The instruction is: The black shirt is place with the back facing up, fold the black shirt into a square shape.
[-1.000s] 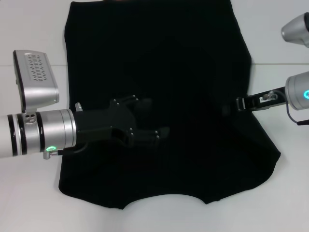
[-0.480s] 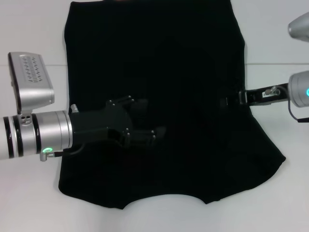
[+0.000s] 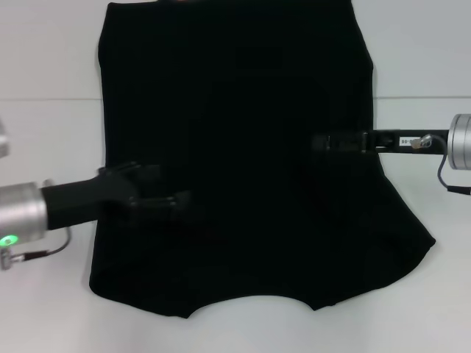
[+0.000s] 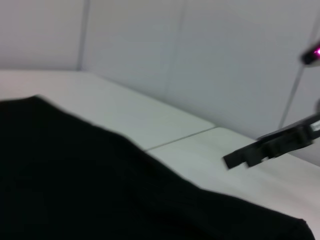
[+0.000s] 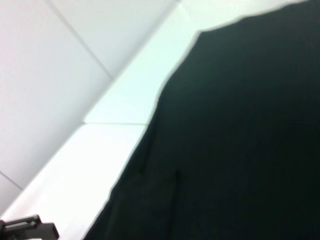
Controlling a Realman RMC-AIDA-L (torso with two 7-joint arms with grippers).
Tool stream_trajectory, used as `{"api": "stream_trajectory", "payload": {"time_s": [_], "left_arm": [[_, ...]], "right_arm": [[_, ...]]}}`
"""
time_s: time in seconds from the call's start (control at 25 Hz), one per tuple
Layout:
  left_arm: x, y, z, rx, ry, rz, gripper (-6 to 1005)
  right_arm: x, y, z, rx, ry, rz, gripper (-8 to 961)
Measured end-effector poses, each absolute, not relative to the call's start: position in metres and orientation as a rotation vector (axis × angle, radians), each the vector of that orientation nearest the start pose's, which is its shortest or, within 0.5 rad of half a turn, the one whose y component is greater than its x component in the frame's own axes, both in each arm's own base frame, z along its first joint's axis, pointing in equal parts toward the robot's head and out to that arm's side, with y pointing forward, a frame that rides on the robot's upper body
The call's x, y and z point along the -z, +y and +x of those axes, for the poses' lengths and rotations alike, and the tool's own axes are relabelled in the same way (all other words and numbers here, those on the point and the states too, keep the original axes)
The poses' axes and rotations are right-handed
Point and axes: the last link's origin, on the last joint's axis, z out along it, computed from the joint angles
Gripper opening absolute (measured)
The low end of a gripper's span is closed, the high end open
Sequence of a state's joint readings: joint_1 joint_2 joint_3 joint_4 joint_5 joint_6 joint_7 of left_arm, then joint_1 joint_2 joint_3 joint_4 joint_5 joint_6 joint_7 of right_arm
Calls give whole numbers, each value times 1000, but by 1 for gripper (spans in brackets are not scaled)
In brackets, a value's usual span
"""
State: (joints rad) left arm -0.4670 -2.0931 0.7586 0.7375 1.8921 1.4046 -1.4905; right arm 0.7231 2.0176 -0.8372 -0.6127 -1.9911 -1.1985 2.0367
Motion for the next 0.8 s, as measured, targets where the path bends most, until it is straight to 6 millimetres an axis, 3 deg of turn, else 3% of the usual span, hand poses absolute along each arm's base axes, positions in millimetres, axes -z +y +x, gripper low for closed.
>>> {"api": "stream_trajectory", "payload": {"time_s": [0.12, 0.24, 0.48, 0.8], "left_arm": [[-23, 329, -288, 685, -826, -2517, 935], [-38, 314, -302, 683, -857, -2499, 936], [-47, 297, -319, 573, -888, -2515, 937], [-41, 299, -334, 444, -1101, -2452, 936]], "right_arm": [[3, 409, 223, -617, 1192, -2468, 556], [14, 405, 220, -593, 1113, -2522, 799], [30, 400, 211, -556, 1033, -2593, 869], [30, 401, 208, -564, 1039, -2599, 870]]}}
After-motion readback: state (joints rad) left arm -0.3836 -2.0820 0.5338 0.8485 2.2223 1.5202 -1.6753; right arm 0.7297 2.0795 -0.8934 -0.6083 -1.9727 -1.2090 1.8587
